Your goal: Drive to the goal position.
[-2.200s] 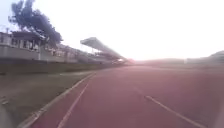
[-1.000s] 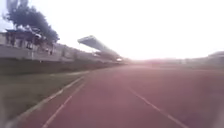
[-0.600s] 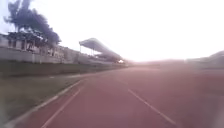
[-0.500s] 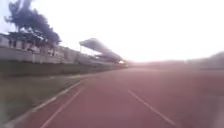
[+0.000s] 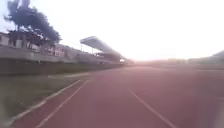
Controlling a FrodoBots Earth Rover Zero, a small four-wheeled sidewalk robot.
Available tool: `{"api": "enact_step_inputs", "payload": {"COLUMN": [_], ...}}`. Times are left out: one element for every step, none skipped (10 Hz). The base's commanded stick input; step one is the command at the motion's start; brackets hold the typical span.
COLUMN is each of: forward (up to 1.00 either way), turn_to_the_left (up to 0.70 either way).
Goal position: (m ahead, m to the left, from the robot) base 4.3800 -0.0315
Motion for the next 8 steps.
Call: {"api": "enact_step_inputs", "payload": {"forward": [0.7, 0.7, 0.7, 0.7, 0.7, 0.7, 0.7, 0.7], "turn_to_the_left": [0.0, 0.0, 0.0, 0.0, 0.12, 0.25, 0.0, 0.0]}}
